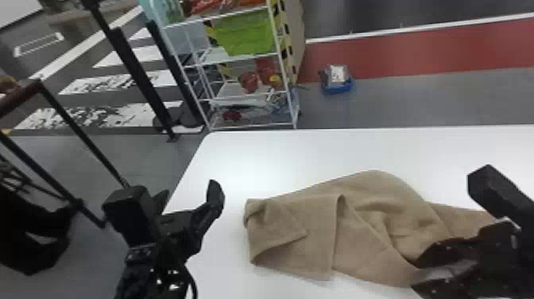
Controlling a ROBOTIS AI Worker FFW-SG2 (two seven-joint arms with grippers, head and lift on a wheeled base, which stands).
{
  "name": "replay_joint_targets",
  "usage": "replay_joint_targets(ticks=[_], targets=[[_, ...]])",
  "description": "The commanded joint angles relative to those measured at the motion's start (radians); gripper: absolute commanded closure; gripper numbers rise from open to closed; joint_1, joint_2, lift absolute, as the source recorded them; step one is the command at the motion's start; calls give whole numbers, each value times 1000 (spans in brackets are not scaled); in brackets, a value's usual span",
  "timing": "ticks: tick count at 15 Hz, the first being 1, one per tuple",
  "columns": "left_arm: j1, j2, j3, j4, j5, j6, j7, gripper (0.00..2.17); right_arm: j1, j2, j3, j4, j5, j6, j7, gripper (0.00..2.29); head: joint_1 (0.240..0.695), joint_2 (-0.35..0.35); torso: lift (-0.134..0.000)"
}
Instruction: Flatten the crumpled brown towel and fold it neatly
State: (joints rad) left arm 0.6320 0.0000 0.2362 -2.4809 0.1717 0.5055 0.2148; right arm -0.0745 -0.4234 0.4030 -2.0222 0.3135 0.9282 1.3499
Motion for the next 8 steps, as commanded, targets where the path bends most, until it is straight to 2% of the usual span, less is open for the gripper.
replay_joint_targets(ticks=[1,2,4,5,6,8], targets=[[0,-3,-1,-1,0,0,0,93,-1,5,-18,4,-70,-51,17,957,695,350,-124],[0,-3,0,-1,0,0,0,93,-1,5,-24,7,-86,-58,17,1031,695,350,-124],[0,-3,-1,-1,0,0,0,93,-1,6,-12,23,-74,-85,17,1109,695,350,-124],[0,-3,-1,-1,0,0,0,93,-1,6,-4,40,-73,-110,17,1396,695,350,-124],[0,-3,-1,0,0,0,0,93,-1,8,-3,53,-68,-122,17,1430,695,350,-124],[2,-3,-1,0,0,0,0,93,10,6,-20,65,-73,-177,17,1656,695,350,-124]])
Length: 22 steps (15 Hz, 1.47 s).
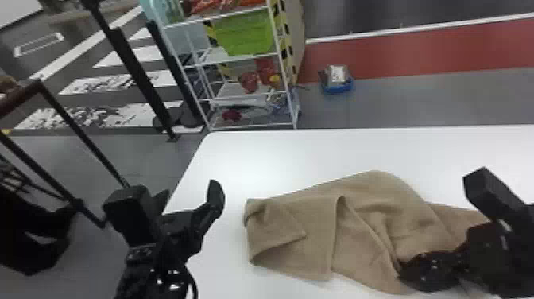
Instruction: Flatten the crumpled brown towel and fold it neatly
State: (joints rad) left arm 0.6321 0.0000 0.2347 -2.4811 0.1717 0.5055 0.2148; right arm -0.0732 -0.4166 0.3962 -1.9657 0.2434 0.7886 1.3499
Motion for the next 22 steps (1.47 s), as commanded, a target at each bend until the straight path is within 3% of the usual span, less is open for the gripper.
replay_joint_targets(ticks=[1,4,6,7,8,10,11,12,15,16,17,18,19,20,21,22], targets=[[1,-3,0,1,0,0,1,93,18,1,-80,1,-47,-59,17,1656,695,350,-124],[1,-3,0,2,0,0,0,93,27,1,-389,-51,-369,-38,17,1656,695,350,-124],[1,-3,-3,-1,-1,0,0,93,64,-8,-451,-136,-415,-16,17,1656,695,350,-124],[1,-3,-3,-1,-1,0,0,93,89,-28,-436,-163,-395,-25,17,1656,695,338,-124],[1,-3,-3,-1,-1,0,0,93,124,-62,-369,-194,-288,-41,17,1656,695,330,-124],[3,-3,-3,-1,-1,0,-5,93,145,-119,-186,-193,56,-74,17,1656,695,331,-124],[3,-3,-3,2,-1,0,-6,93,151,-107,-158,-162,203,-114,17,1656,695,341,-124],[3,-3,-3,4,-1,0,-6,93,141,-99,-195,-137,217,-151,17,1656,695,339,-124],[0,-3,-15,-2,-3,0,-8,93,82,-5,-539,-133,-236,-139,17,1656,695,282,-124],[3,-3,-21,-4,-9,0,-9,93,82,-11,-542,-143,-202,-130,17,1652,695,268,-124],[6,-3,-28,-4,-14,0,-14,93,101,-31,-487,-157,-79,-148,17,1652,695,251,-124],[12,-2,-28,-4,-14,0,-23,93,122,-45,-404,-160,103,-176,17,1642,695,235,-124],[18,0,-31,-6,-12,0,-49,93,138,-33,-362,-145,240,-203,17,1605,695,218,-124],[24,0,-40,-6,-12,3,-77,97,145,-31,-356,-122,269,-203,17,1116,695,211,-124],[27,5,-54,-6,-14,6,-89,97,145,-33,-370,-105,257,-203,17,441,695,201,-124],[29,8,-78,-4,-24,12,-112,93,150,-28,-401,-94,247,-200,17,19,695,188,-124]])
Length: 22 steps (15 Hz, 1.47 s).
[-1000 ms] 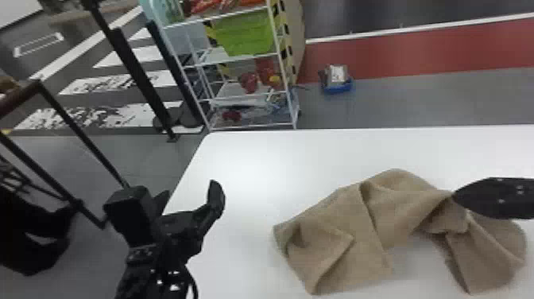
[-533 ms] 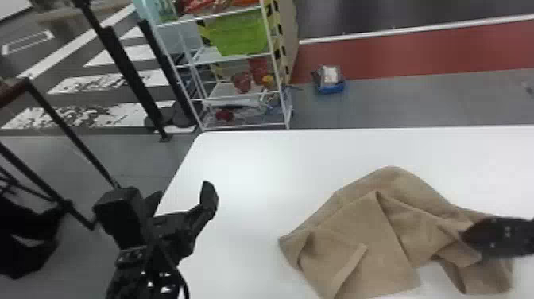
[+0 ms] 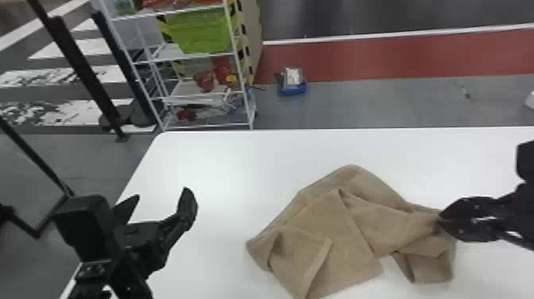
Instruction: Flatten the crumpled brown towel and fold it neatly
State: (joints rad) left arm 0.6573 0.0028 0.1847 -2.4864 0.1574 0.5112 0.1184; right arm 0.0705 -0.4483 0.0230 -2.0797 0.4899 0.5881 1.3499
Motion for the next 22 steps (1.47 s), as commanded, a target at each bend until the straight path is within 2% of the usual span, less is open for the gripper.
replay_joint_targets(ticks=[1,2,4,6,7,8,9,10,11,12,13,15,17,20,22], targets=[[4,11,-56,0,-36,19,-43,83,12,13,-61,23,-40,-3,17,9,695,153,-124],[13,28,-99,-5,-78,25,-68,87,18,14,-91,24,-106,0,17,26,695,127,-124],[24,75,-200,-14,-131,28,-72,87,32,39,-152,27,-215,3,17,53,695,82,-124],[33,123,-290,-20,-173,31,-71,90,32,54,-183,46,-320,105,17,63,695,24,-124],[33,149,-332,-23,-193,56,-68,90,32,63,-198,55,-396,154,-107,70,695,3,-124],[33,174,-376,-31,-217,89,-66,93,32,77,-215,69,-495,194,-265,76,695,-22,-124],[33,187,-416,-34,-240,136,-68,93,32,94,-224,79,-550,191,-399,83,695,-51,-124],[30,197,-458,-32,-269,169,-63,93,35,122,-239,93,-596,175,-505,83,695,-85,-124],[24,203,-505,-32,-312,215,-52,93,35,140,-259,113,-631,166,-583,87,695,-147,-124],[18,203,-539,-31,-343,270,-51,93,37,143,-270,136,-657,166,-672,90,695,-168,-124],[10,203,-565,-31,-355,313,-43,97,37,146,-282,148,-660,166,-719,90,695,-192,-124],[-28,212,-633,-5,-404,353,12,100,49,161,-348,179,-719,163,-765,97,695,-239,-124],[-59,210,-653,4,-409,366,38,103,69,172,-407,204,-735,135,-776,97,695,-292,-124],[-77,210,-699,9,-409,363,87,103,81,197,-494,236,-781,105,-834,113,695,-350,-124],[-105,210,-725,23,-409,393,115,87,78,198,-538,244,-817,120,-838,117,695,-350,-124]])
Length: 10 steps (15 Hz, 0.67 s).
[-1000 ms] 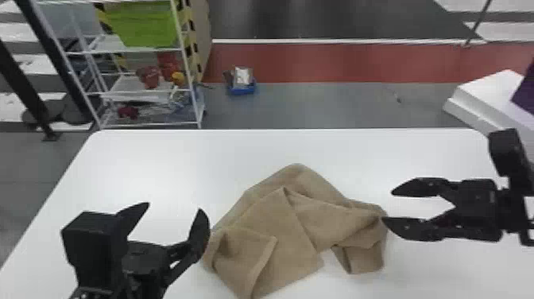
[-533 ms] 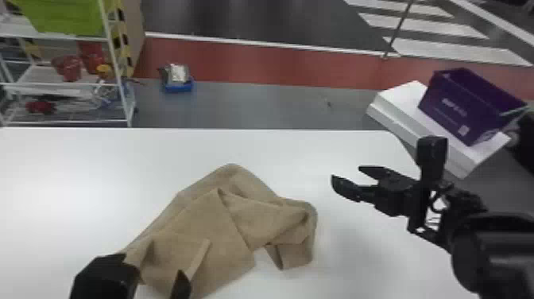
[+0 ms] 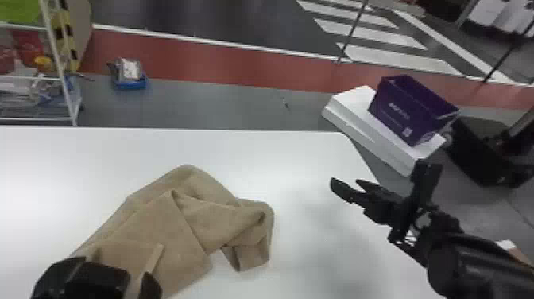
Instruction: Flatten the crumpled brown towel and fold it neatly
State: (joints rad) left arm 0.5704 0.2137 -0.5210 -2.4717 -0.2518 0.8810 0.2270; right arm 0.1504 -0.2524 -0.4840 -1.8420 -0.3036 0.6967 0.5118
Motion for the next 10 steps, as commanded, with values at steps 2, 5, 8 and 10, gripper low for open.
replay_joint_targets(ticks=[2,5,8,10], targets=[[-34,-7,-45,5,2,125,6,100,-2,4,-62,-6,-28,39,1,124,695,-350,-124],[-64,-8,-80,11,3,263,-5,208,-2,4,-102,-13,-77,70,2,127,695,-350,-124],[-84,-10,-102,13,2,269,-1,215,-6,4,-104,-14,-78,85,2,127,695,-350,-124],[-115,-16,-114,36,5,278,0,259,-8,4,-104,-14,-80,85,2,127,695,-350,-124]])
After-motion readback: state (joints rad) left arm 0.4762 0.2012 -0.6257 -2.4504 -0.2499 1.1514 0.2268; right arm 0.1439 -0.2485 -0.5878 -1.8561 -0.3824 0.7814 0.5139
